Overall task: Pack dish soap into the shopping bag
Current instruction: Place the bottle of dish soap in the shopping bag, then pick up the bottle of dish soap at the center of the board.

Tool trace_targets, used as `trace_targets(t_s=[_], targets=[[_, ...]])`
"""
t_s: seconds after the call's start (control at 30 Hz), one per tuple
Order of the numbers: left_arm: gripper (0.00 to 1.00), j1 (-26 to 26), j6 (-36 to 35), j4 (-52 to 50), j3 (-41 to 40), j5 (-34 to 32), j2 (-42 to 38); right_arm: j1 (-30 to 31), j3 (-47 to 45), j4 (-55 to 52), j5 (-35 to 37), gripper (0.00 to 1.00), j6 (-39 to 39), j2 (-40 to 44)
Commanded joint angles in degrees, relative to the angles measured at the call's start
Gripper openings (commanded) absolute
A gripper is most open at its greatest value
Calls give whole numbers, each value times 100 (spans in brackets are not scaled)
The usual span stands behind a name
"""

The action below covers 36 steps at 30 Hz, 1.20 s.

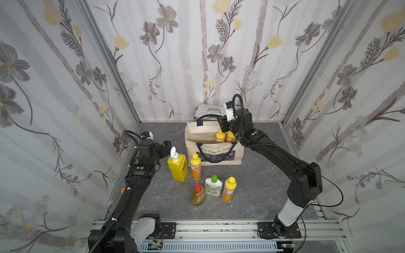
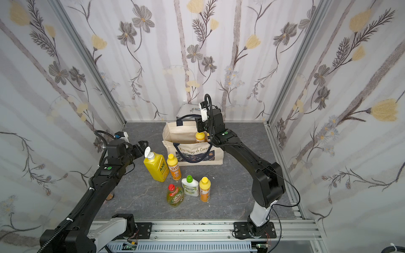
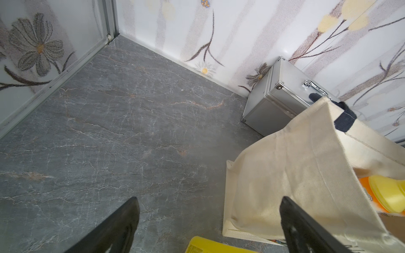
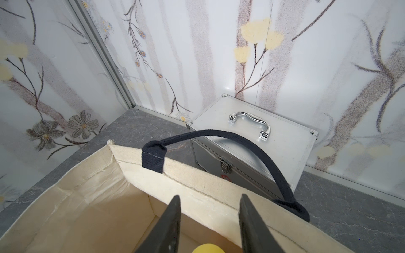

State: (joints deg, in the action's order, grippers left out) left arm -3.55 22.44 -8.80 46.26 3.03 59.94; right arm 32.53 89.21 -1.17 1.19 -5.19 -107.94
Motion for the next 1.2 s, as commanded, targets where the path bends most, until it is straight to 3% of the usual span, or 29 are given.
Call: trace_targets(t_s=[0.0,0.43,0.83,1.1,1.17], targets=[[100,0,-34,71,43,-81,-43,51,79,-134,5,50,153,180],[100,-5,-11,-42,74,-110,-167,361,-338,-621,-123,62,382,1314],[100,-5,12,-262,200,-108,-236,1026,-1330,-313,-1235,68,69,2080],[100,-5,7,-295,199,-134,-237,1353,-1925,-623,-1098,74,-27,2649],[100,-5,8,-294,195,-153,-246,1455,-2239,-756,-1001,79,-123,3033]])
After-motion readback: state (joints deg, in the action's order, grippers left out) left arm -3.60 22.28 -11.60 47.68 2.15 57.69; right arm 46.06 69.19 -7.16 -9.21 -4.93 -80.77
